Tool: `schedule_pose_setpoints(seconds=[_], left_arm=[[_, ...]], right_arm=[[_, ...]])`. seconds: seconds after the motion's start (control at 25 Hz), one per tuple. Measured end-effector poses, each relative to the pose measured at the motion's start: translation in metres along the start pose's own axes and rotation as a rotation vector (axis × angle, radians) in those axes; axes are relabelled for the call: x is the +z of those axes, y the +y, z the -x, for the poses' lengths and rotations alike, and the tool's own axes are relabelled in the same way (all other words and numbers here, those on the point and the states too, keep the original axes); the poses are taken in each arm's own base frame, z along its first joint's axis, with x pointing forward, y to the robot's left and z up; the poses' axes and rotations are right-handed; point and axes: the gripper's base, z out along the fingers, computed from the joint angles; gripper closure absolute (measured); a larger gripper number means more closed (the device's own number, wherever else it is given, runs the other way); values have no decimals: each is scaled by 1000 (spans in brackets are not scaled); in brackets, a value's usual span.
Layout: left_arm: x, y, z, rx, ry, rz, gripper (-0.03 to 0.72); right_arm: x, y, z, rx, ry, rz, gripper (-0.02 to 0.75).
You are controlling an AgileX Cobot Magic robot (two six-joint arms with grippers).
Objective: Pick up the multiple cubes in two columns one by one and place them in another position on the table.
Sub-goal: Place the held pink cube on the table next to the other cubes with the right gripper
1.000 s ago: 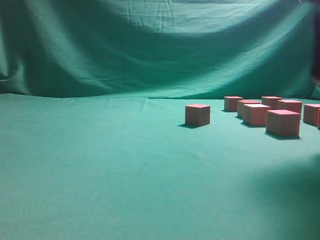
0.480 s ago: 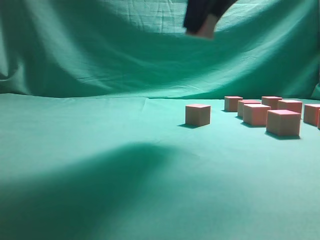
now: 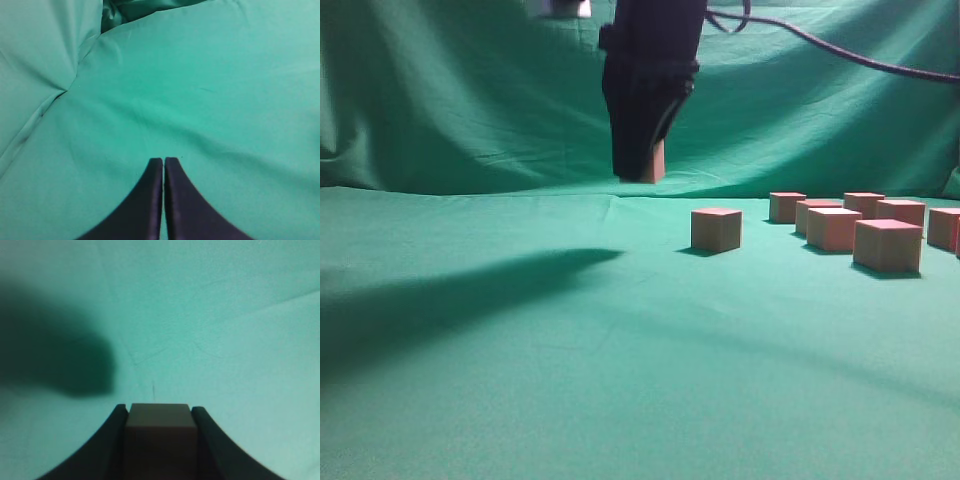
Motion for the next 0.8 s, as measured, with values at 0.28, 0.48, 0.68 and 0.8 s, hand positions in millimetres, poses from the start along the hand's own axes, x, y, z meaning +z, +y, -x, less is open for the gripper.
schedule_pose_setpoints(seconds=[0.28,0.48,0.68,0.8], left_arm=[[0,0,0,0,0,0,688],[0,0,0,0,0,0,688],[0,0,0,0,0,0,688],[0,0,0,0,0,0,688]], right_arm=[[35,-4,-1,-52,19,-22,478],[49,-7,-2,-58,17,-38,478],[54,-14,-10,-42,29,-41,478],[53,-18,-14,-34,33,-48,478]])
